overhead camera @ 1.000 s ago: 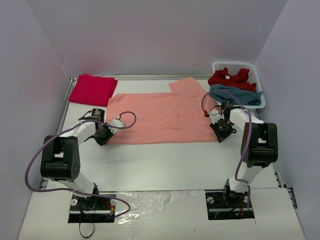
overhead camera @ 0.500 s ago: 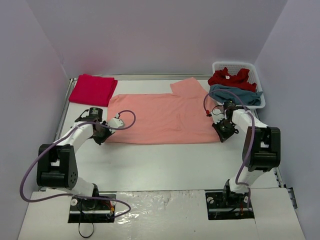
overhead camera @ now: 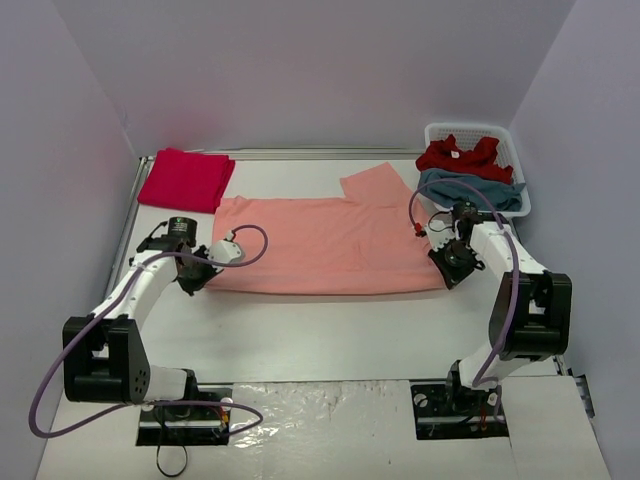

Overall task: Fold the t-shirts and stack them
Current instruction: Fold the flattened tshirt in 1/3 of the way

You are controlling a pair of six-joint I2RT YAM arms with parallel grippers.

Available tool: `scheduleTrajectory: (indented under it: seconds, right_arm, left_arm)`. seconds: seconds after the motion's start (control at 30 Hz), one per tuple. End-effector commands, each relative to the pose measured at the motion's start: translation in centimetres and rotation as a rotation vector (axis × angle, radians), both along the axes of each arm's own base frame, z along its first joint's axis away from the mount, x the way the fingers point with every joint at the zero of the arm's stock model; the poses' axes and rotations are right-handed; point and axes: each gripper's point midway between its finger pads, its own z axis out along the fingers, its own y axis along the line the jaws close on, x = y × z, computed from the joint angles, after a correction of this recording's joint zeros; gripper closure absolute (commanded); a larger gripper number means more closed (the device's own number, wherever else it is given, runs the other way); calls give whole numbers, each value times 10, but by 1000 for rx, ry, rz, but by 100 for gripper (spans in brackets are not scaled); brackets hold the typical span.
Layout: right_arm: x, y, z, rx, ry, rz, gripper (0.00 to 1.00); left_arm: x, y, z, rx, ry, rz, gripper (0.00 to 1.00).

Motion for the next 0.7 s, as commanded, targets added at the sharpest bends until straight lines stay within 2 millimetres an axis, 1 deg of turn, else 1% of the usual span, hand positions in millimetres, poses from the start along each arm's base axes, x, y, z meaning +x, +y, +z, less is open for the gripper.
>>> scheduleTrajectory:
  seconds: [0.0,0.23,0.27,0.43,0.67]
  right_arm:
    - [-31,-10,13,-48,68,15,100]
    - [-52,-5,12,-29,98,31,100]
    - [-57,-5,10,-27,110,32,100]
    - [-71,-7,14,-42,114,38,100]
    - [-84,-7,20,-47,115,49,100]
  left_arm:
    - [-13,6,19,19,5,-28,98]
    - [-37,4,19,7,51,-66,98]
    - [-39,4,19,6,51,-68,98]
    - [-51,3,19,-1,84,-79,98]
    - [-66,2,21,-5,100,-104,98]
